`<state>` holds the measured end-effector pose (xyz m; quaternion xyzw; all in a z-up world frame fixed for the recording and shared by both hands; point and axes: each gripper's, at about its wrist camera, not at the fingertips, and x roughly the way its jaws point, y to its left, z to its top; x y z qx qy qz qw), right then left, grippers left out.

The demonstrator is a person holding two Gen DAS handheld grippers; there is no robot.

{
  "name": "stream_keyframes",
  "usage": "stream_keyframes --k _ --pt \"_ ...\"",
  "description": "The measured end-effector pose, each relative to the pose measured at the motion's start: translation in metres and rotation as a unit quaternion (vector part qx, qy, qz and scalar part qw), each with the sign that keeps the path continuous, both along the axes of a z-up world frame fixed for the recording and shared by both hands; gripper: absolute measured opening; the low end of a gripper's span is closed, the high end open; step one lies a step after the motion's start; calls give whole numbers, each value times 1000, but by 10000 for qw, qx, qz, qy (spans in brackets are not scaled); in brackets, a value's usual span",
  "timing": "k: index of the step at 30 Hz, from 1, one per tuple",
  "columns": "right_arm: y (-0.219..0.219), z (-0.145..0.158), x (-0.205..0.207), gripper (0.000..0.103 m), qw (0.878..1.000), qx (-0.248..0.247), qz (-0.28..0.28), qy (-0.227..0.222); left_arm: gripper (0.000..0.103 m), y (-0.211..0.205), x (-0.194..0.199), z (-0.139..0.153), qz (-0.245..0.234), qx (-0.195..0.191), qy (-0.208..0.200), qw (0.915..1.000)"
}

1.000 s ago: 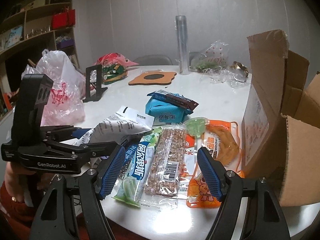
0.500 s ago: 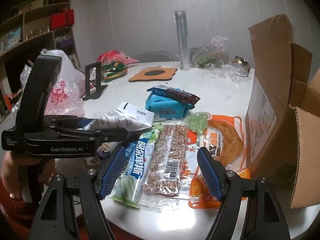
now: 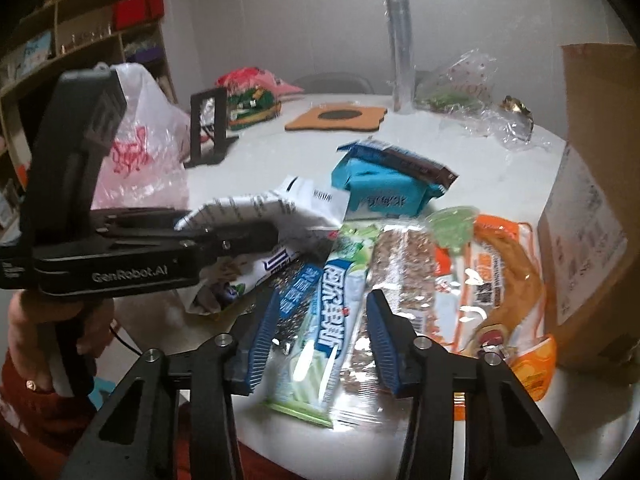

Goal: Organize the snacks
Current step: 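Grasp the white bag with the left gripper while the right grasps the green stick snack, then carry both packets over the cardboard box and open both grippers to drop them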

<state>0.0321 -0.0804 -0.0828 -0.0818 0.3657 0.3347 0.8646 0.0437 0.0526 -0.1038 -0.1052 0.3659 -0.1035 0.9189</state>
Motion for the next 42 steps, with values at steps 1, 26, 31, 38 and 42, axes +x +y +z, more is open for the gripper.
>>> stream_keyframes --k 1,26,31,38,42 --pt "2 -2 1 39 10000 5 9 63 33 1 0 0 -14 -25 -6 10000" --pt "19 -12 11 23 9974 -120 -617 361 26 19 -11 17 6 -127 -399 9991" --pt "16 -3 10 23 9983 -19 -523 252 26 23 -13 30 1 -83 -562 9984" --pt "9 23 9 23 9993 196 -316 1 26 21 -18 68 44 79 -964 9953" --pt "-1 53 6 23 9988 363 -151 -301 26 8 -20 107 -45 237 -1368 9903"
